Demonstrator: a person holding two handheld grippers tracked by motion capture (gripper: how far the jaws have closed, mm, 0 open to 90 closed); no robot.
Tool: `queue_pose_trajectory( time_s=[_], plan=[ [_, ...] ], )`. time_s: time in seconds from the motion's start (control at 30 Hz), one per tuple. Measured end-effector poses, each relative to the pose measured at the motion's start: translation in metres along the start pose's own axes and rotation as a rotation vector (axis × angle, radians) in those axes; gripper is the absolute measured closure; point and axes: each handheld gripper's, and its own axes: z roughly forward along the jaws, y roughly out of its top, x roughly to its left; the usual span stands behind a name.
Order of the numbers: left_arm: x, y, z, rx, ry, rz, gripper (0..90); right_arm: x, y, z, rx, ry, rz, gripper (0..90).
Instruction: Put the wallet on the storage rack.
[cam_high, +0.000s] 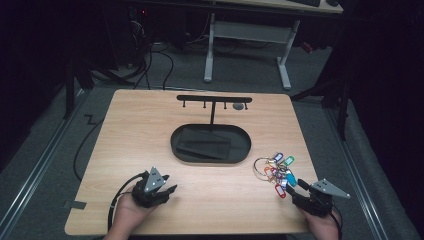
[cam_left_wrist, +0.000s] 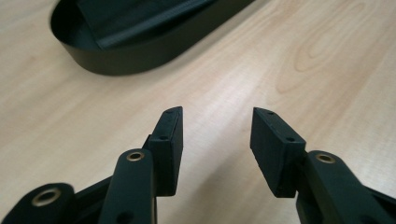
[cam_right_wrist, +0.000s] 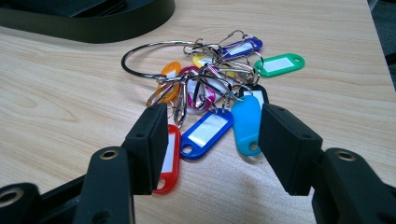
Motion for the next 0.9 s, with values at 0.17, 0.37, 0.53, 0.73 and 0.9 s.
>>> queue_pose_trajectory(
  time_s=[0.17, 0.37, 0.53, 0.73, 0.9],
  plan=[
    [-0.003, -0.007, 0.008, 0.057, -0.01, 0.079, 54.7, 0.0, 0.002, 0.0, 0.011, -0.02, -0.001, 41.6],
    [0.004, -0.008, 0.006, 0.047, 0.023, 0.077, 47.5, 0.003, 0.006, 0.004, 0.009, -0.023, -0.015, 41.3],
    [0.008, -0.009, 0.008, 0.048, -0.002, 0.055, 47.3, 0.014, 0.01, 0.009, 0.024, -0.026, -0.066, 40.0],
    [0.009, -0.006, 0.008, 0.032, -0.027, 0.039, 45.0, 0.025, 0.015, 0.016, 0.081, -0.011, -0.091, 36.4],
    [0.012, -0.006, 0.007, 0.027, -0.027, 0.024, 44.8, 0.031, 0.021, 0.027, 0.163, -0.011, -0.103, 33.8]
  ],
)
